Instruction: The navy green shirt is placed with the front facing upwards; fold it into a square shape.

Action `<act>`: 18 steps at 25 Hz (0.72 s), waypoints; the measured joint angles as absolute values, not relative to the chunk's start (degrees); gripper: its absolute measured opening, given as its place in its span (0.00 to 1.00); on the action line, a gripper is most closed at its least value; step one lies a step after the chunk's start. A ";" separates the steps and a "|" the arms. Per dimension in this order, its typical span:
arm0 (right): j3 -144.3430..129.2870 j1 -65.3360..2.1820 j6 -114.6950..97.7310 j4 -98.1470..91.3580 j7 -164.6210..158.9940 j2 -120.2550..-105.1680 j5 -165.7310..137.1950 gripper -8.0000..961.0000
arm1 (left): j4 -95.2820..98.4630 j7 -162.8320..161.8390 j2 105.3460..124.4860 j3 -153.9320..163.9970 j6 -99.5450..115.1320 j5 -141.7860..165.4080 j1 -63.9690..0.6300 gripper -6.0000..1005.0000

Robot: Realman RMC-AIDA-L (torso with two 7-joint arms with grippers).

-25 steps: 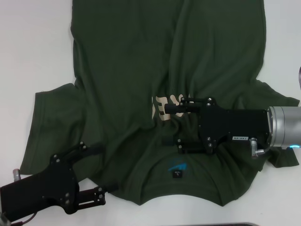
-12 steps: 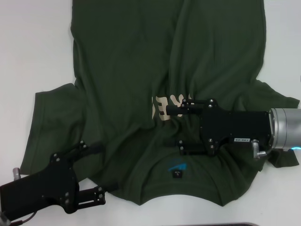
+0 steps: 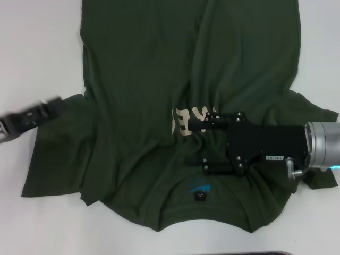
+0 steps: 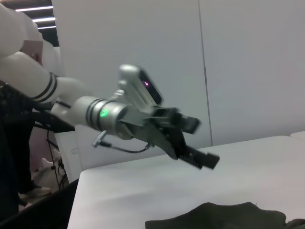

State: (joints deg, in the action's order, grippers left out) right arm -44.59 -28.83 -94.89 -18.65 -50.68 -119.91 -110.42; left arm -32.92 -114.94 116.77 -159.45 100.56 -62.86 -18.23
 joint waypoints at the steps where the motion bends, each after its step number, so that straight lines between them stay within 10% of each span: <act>1: -44.51 -28.81 -94.93 -18.77 -51.37 -119.91 -110.36 0.76 | -32.88 -120.11 116.02 -159.46 99.84 -62.52 -18.54 0.86; 18: -44.40 -29.45 -94.86 -19.18 -56.32 -119.79 -110.17 0.76 | -34.23 -138.97 113.71 -158.52 92.32 -57.06 -19.68 0.84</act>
State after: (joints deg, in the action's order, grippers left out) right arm -44.41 -29.45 -94.86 -19.18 -56.32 -119.79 -110.17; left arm -34.23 -138.97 113.71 -158.52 92.32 -57.06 -19.68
